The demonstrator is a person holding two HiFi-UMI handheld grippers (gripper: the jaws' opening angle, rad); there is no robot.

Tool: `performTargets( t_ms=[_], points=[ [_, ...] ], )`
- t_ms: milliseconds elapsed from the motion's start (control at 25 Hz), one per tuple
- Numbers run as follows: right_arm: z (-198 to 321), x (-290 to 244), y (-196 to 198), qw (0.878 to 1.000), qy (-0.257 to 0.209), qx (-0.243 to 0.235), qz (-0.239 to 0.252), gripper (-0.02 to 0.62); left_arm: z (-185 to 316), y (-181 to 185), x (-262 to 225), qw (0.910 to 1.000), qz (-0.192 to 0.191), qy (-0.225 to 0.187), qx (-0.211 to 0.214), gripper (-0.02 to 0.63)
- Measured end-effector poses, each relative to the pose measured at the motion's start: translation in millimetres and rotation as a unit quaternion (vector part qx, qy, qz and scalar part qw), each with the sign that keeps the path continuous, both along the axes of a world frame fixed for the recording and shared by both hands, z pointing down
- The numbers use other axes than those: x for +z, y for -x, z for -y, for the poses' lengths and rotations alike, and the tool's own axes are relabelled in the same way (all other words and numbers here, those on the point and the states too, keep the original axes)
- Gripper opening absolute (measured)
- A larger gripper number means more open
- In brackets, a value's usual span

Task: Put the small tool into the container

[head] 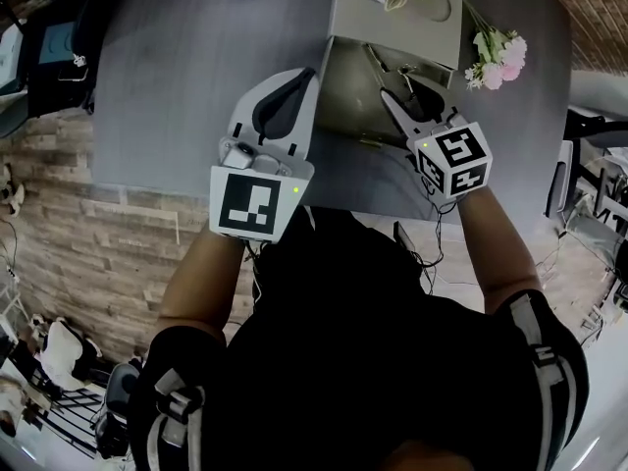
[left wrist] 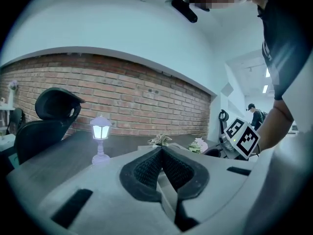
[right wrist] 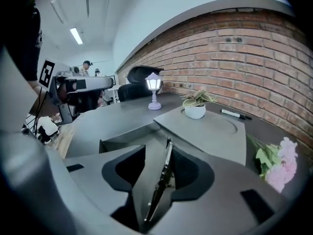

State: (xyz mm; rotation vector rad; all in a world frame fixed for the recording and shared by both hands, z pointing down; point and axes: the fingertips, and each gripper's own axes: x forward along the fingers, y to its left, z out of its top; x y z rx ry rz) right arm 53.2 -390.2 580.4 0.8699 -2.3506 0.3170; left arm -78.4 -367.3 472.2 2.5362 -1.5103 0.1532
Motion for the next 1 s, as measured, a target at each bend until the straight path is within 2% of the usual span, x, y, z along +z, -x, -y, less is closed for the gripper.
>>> performTargets(
  t_ms=[120,280,560,1000],
  points=[
    [1.5,1.8,-10.4,1.0,-0.012,0.013,-0.026,0.164,-1.2,-2.0,-5.6,1.0,0.002,-0.004,0.003,0.008],
    [5.6,-2.5,-24.7,0.999,-0.018,0.036,-0.034,0.166,-2.7,-6.3,-13.8,0.9999,0.006,-0.008,0.011,0.008],
    [9.7,-37.7,-32.7,0.997,-0.04,0.061,0.0,0.166,0.8,-20.6,-44.4,0.9988,0.015,-0.034,0.031,0.008],
    [1.5,-140.6,-31.2,0.987,-0.112,0.084,0.084,0.147,-0.4,-41.6,-117.4,0.9935,0.027,-0.09,0.064,0.008]
  ],
)
